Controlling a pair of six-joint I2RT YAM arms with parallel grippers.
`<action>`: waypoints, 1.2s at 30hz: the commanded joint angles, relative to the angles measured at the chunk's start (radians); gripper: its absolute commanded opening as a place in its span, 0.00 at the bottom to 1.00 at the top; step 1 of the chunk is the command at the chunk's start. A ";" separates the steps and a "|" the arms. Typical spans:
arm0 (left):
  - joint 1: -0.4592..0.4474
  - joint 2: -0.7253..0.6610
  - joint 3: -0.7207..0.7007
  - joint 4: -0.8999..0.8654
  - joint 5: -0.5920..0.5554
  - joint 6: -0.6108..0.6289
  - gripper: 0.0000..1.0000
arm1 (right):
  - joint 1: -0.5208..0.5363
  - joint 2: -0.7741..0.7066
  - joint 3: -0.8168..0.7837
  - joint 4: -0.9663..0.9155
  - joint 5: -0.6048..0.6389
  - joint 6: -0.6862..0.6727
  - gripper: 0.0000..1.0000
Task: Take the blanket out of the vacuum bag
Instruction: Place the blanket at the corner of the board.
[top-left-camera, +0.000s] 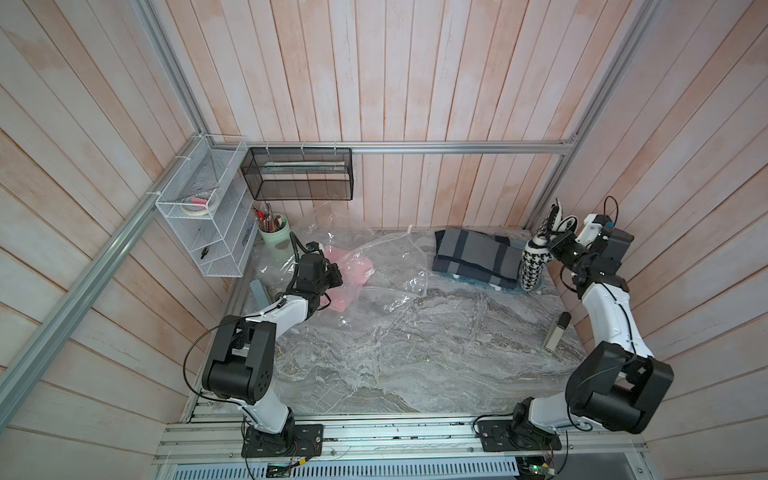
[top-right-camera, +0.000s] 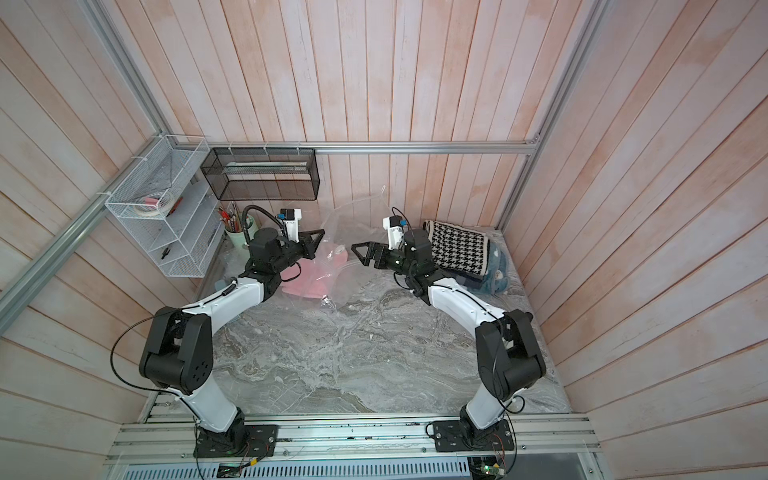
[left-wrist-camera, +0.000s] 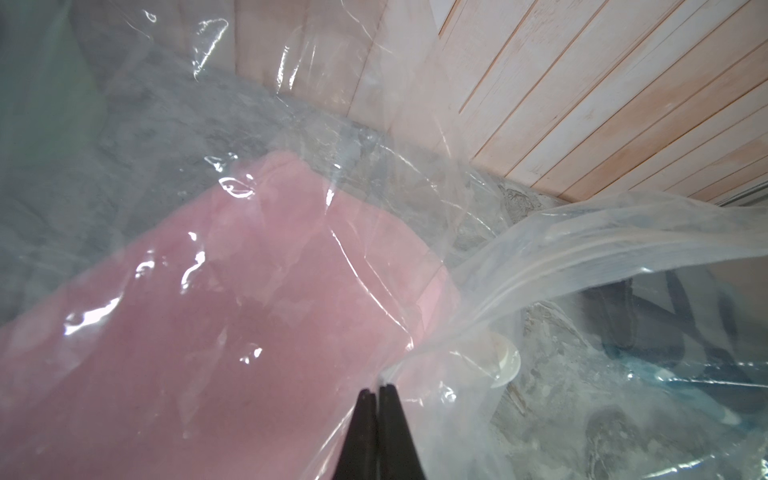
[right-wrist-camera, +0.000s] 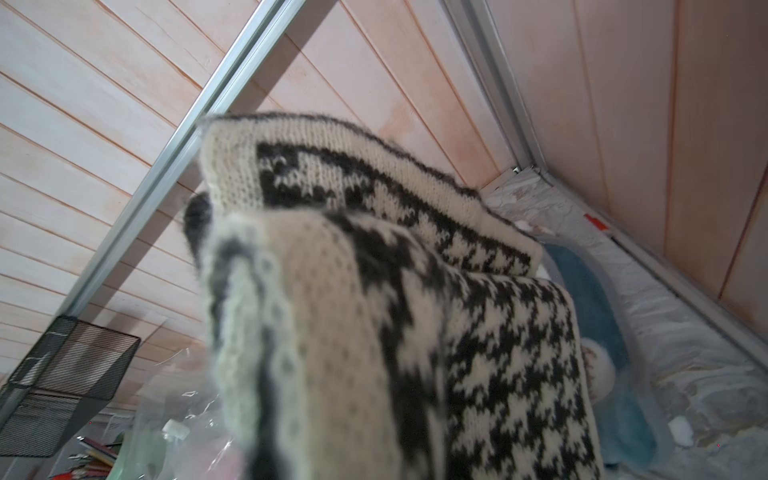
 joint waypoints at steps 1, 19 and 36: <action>0.000 -0.031 0.005 -0.030 -0.018 0.006 0.00 | 0.020 0.062 0.080 -0.018 0.106 -0.126 0.00; -0.013 -0.091 -0.005 -0.071 -0.069 0.027 0.00 | 0.253 0.197 0.168 -0.027 0.437 -0.287 0.00; -0.013 -0.093 0.001 -0.075 -0.065 0.037 0.00 | 0.347 0.462 0.309 -0.012 0.427 -0.306 0.00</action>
